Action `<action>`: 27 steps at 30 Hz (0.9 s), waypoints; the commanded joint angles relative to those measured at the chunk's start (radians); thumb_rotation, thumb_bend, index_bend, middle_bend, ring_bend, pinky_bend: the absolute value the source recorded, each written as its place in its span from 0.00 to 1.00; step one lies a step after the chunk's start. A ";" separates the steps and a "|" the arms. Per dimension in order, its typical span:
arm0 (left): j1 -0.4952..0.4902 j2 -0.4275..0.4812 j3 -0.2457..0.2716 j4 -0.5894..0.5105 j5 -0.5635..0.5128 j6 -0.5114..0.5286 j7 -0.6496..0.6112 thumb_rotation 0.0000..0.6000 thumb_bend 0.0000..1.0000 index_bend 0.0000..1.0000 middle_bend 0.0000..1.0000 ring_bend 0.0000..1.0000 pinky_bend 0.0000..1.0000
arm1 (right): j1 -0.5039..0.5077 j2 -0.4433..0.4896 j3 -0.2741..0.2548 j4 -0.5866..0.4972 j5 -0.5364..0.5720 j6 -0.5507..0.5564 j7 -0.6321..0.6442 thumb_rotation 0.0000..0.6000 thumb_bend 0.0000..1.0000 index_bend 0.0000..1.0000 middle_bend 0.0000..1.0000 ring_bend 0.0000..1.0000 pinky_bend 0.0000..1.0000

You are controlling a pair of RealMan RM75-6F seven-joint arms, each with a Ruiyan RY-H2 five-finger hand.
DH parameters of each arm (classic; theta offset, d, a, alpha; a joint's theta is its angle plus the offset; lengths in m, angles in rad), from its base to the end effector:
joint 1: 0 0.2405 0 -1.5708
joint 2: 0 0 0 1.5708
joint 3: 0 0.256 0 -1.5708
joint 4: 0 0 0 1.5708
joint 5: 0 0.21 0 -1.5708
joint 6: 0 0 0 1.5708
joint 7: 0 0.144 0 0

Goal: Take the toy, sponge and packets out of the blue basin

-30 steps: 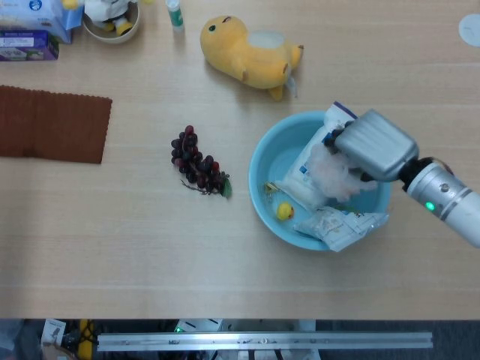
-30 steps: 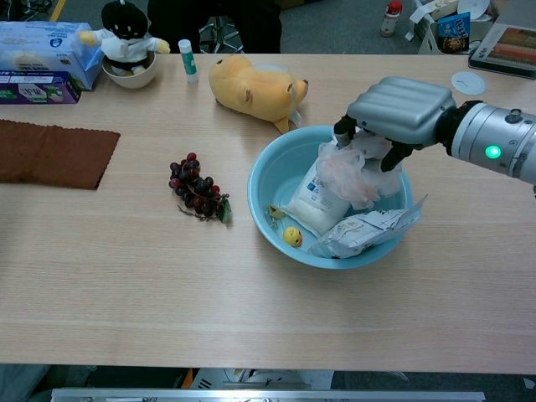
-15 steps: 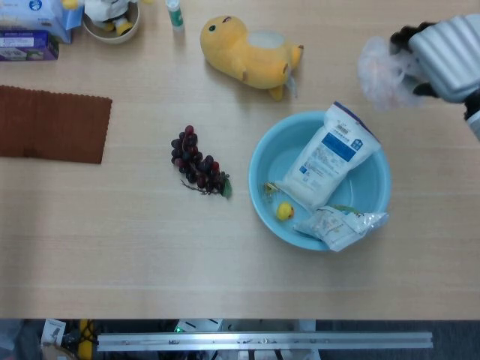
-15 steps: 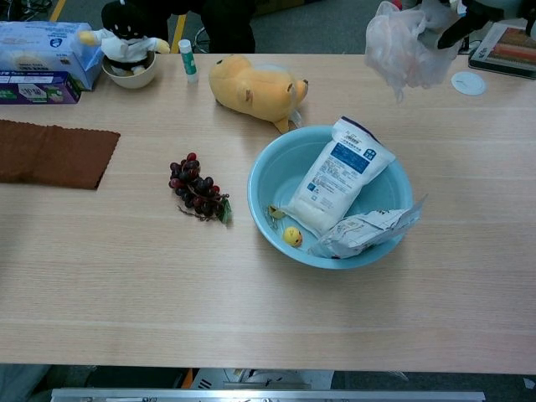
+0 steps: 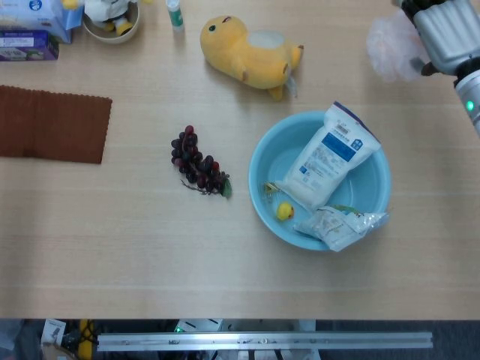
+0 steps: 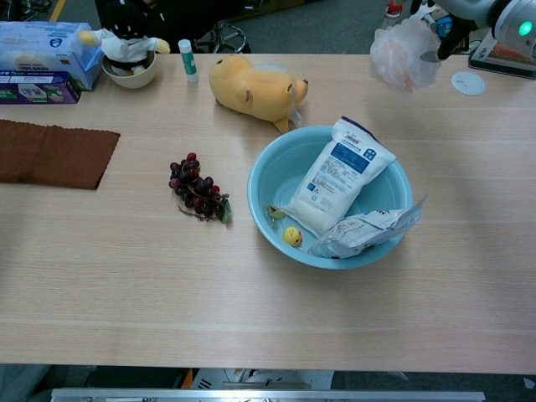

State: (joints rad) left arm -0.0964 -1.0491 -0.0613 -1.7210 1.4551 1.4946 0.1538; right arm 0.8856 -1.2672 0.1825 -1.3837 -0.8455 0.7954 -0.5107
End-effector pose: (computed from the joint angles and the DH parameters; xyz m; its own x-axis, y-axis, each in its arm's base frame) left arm -0.2966 0.1853 0.1761 0.4940 -0.0164 0.8693 0.8694 0.0189 -0.4937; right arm -0.1821 -0.4263 0.0930 0.6965 -0.1841 0.6935 -0.7165 -0.2300 0.6586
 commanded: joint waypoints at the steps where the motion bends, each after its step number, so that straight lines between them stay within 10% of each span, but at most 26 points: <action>1: 0.003 0.001 0.001 0.000 -0.002 0.001 -0.001 1.00 0.33 0.25 0.21 0.22 0.25 | -0.019 0.023 -0.003 -0.079 -0.048 0.037 0.039 1.00 0.01 0.00 0.09 0.04 0.22; 12: -0.019 -0.014 -0.006 0.001 0.000 -0.025 0.007 1.00 0.33 0.25 0.21 0.22 0.25 | -0.165 0.273 -0.097 -0.428 -0.450 0.066 0.329 1.00 0.00 0.00 0.12 0.04 0.22; 27: -0.031 -0.023 -0.006 -0.012 -0.006 -0.040 0.027 1.00 0.33 0.25 0.21 0.22 0.25 | -0.217 0.378 -0.267 -0.523 -0.842 0.046 0.504 1.00 0.00 0.00 0.13 0.05 0.23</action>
State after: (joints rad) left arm -0.1279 -1.0721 -0.0671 -1.7329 1.4490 1.4545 0.1811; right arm 0.6701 -0.9090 -0.0569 -1.8915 -1.6466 0.8539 -0.0365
